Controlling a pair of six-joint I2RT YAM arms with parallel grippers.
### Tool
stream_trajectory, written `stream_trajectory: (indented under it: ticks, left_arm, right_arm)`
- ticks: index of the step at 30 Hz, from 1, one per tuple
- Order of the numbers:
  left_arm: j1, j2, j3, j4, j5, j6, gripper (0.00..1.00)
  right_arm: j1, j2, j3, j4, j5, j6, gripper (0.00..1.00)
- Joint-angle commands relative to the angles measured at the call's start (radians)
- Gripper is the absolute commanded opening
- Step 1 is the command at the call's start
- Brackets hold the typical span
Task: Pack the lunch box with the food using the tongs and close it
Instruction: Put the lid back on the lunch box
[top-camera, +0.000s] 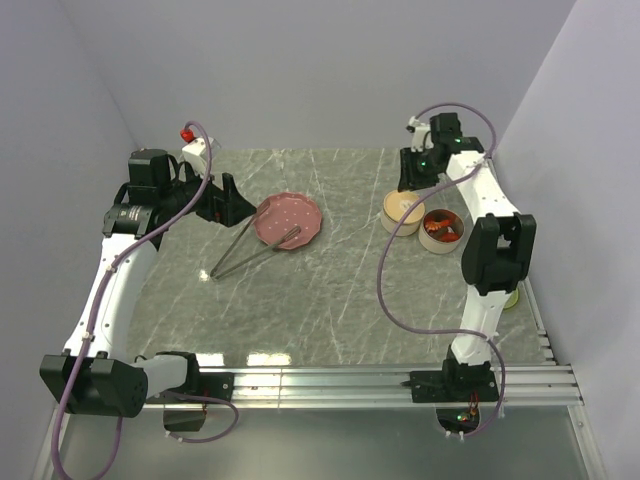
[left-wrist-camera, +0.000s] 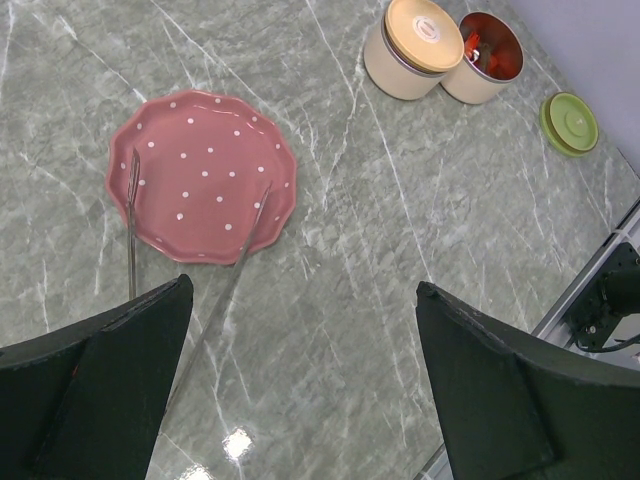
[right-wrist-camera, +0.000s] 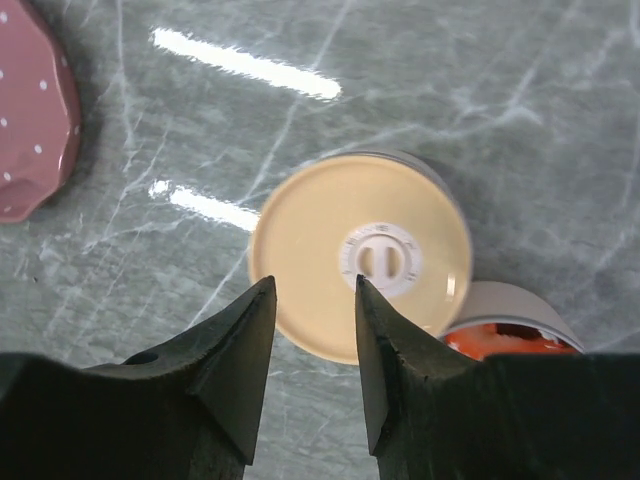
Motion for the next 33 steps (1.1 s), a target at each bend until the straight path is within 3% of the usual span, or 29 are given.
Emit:
stream_trajectory:
  ticks: [1, 10, 17, 24, 33]
  left_arm:
    - [0.005, -0.013, 0.008, 0.016, 0.019, 0.009, 1.00]
    - [0.005, -0.012, 0.012, 0.011, 0.021, 0.009, 0.99]
    - [0.005, -0.008, 0.008, 0.014, 0.016, 0.007, 0.99]
    - [0.005, -0.002, 0.012, 0.011, 0.019, 0.007, 0.99]
    - [0.005, 0.005, 0.025, 0.008, 0.027, 0.007, 0.99]
  right_arm:
    - [0.048, -0.004, 0.042, -0.027, 0.096, -0.054, 0.46]
    - [0.078, 0.085, 0.009, -0.031, 0.204, -0.067, 0.47]
    - [0.084, 0.081, -0.177, 0.059, 0.233, -0.071, 0.48]
    - [0.087, 0.089, -0.226, 0.100, 0.288, -0.079, 0.49]
    - [0.087, 0.017, -0.207, 0.065, 0.210, -0.068, 0.54]
